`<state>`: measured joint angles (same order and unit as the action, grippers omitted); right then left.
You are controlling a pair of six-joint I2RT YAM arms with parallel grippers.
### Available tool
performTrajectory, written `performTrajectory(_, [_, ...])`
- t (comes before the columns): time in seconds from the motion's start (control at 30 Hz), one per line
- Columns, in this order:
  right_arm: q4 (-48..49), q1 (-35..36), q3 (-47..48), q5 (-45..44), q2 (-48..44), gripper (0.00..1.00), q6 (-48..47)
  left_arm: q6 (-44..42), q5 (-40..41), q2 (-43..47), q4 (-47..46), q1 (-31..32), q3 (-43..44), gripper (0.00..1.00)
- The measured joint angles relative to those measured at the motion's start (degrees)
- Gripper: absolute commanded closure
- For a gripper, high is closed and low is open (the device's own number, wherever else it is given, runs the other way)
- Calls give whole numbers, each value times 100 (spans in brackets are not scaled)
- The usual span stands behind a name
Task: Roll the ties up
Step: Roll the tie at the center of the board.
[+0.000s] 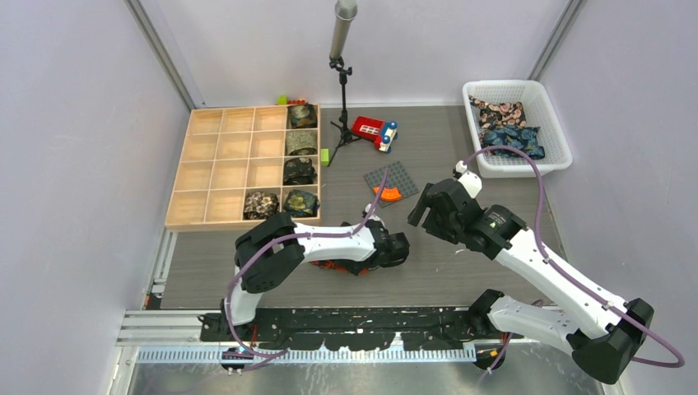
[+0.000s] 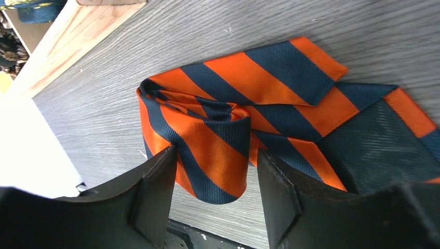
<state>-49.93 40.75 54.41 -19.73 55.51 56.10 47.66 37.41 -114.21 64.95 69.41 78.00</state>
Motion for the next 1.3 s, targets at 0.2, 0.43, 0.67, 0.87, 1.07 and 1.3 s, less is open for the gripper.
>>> performTrajectory(0.2, [42,0,2,186,125,22,68,-9,-219,197,-122,0,0,37])
performTrajectory(0.43, [610,125,-361,656,334,23,431,-13,-356,623,-127,-2,0,35])
performTrajectory(0.67, [1198,885,-581,863,1224,26,798,-20,-437,1349,-35,-31,-131,33])
performTrajectory(0.87, [1779,1338,-599,1049,1897,30,1078,-13,-435,2317,15,-212,-730,33])
performTrajectory(1.07, [2096,1635,-575,1115,2555,34,1202,-17,-435,3121,-17,-603,-1322,33])
performTrajectory(1.3, [2402,1867,-385,1167,3239,39,1331,-107,-601,3803,-136,-1156,-1873,33])
